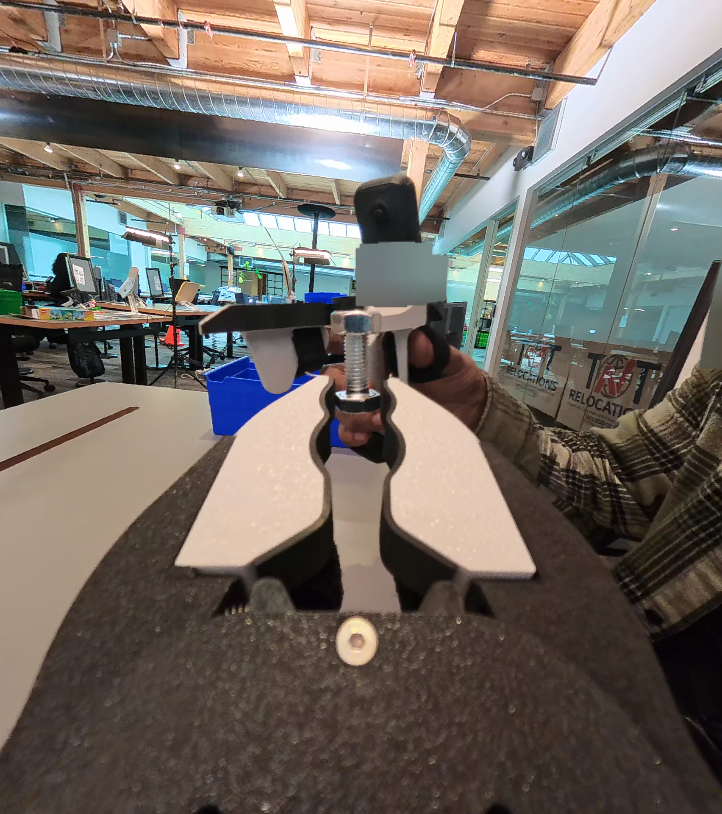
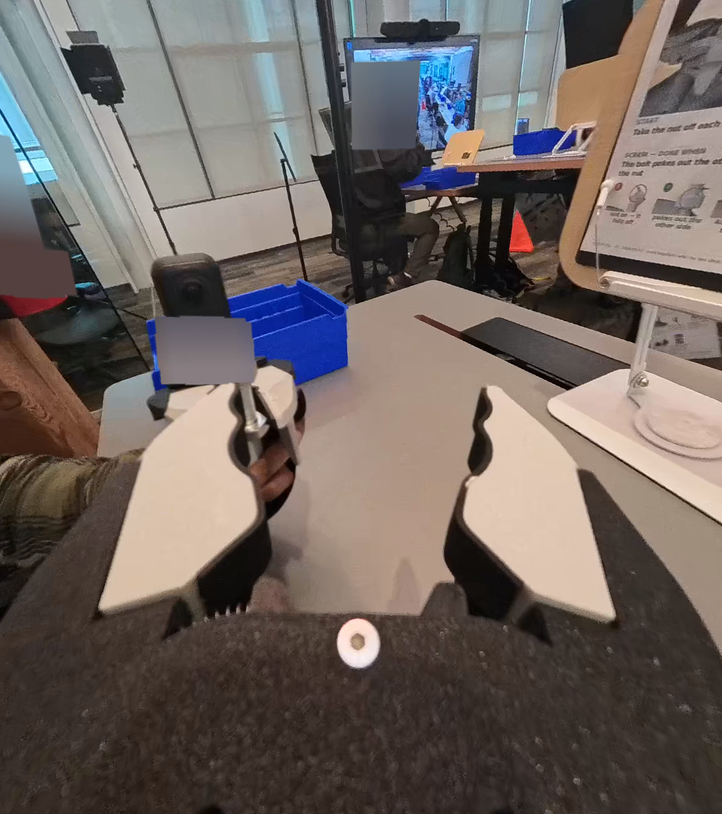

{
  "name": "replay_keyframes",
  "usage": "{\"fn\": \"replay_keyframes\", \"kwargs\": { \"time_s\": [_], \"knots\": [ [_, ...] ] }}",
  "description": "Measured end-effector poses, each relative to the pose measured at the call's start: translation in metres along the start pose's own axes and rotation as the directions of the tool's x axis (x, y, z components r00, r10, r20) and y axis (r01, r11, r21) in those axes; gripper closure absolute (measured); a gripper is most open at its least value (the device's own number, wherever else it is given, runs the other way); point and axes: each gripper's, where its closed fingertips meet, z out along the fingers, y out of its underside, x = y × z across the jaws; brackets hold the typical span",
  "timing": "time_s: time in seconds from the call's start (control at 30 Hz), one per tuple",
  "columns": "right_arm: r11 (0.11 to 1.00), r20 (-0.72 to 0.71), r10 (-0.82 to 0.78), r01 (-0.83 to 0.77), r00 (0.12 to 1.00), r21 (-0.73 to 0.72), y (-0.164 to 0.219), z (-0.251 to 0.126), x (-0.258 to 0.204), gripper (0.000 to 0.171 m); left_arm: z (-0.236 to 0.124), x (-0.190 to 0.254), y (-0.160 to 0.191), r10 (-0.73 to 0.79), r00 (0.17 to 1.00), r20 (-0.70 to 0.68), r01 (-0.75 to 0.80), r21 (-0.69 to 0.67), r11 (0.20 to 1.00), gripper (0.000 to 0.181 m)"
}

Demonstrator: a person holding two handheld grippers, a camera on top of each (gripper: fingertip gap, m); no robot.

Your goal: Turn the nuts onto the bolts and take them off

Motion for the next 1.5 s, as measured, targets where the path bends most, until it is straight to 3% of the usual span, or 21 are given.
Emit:
{"fn": "replay_keyframes", "kwargs": {
  "time_s": [0.23,0.4,0.67,1.0,1.17,1.37,1.5],
  "knots": [
    [1.000,0.069,0.005,-0.006,0.998,0.016,-0.003,0.005,-0.016,0.071,0.001,0.000,0.002,-0.004,1.000,-0.005,0.004,-0.009,1.000,0.162],
    [1.000,-0.007,-0.005,0.005,1.000,0.012,-0.003,-0.003,0.004,0.079,0.000,0.000,0.000,0.002,1.000,-0.004,-0.002,-0.002,1.000,0.162],
    [1.000,0.030,-0.022,0.023,0.999,-0.005,-0.001,0.008,-0.010,0.070,0.001,0.000,0.002,0.007,1.000,0.001,-0.007,-0.010,1.000,0.162],
    [1.000,0.058,-0.025,0.025,0.998,-0.004,-0.003,0.006,-0.016,0.072,0.001,-0.001,0.003,-0.003,1.000,-0.001,0.003,-0.011,1.000,0.162],
    [1.000,-0.003,-0.013,0.013,1.000,-0.005,-0.002,-0.001,0.002,0.076,0.000,0.000,0.002,-0.005,1.000,-0.003,0.005,-0.007,1.000,0.162],
    [1.000,0.067,-0.021,0.022,0.998,-0.013,-0.003,0.006,-0.016,0.073,0.001,0.000,0.004,-0.005,1.000,-0.003,0.005,-0.013,1.000,0.162],
    [1.000,0.020,-0.020,0.020,1.000,-0.020,-0.001,0.003,-0.004,0.076,0.001,0.000,0.003,-0.003,1.000,-0.001,0.003,-0.013,1.000,0.162]
  ]
}}
